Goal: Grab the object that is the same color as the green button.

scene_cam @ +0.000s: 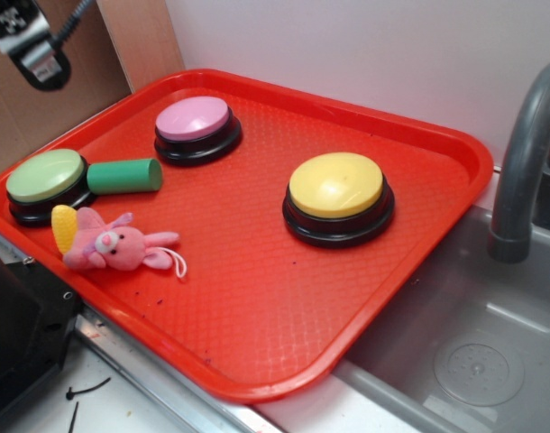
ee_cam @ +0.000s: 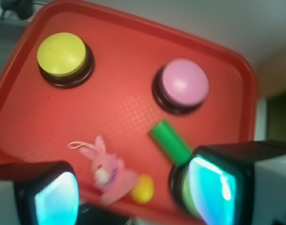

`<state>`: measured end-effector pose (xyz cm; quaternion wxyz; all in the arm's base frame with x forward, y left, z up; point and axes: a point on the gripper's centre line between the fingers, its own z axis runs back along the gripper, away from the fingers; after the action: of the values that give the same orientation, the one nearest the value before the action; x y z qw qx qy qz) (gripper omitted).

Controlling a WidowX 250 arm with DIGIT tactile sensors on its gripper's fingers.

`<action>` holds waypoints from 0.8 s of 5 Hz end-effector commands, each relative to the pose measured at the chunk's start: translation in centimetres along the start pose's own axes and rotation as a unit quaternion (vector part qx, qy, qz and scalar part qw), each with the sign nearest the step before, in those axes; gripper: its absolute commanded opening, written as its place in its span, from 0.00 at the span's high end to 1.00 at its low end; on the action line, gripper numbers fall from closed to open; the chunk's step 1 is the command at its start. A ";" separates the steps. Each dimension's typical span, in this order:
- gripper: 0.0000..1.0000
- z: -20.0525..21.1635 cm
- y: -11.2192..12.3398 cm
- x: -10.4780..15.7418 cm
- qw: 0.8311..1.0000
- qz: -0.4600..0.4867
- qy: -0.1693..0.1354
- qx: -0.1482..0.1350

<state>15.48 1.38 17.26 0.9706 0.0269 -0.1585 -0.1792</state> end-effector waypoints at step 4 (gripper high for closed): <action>0.00 -10.9 3.8 -0.3 0.982 -0.175 -0.022 -0.061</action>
<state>19.41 5.26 6.73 0.9240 -0.0186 -0.1542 -0.3496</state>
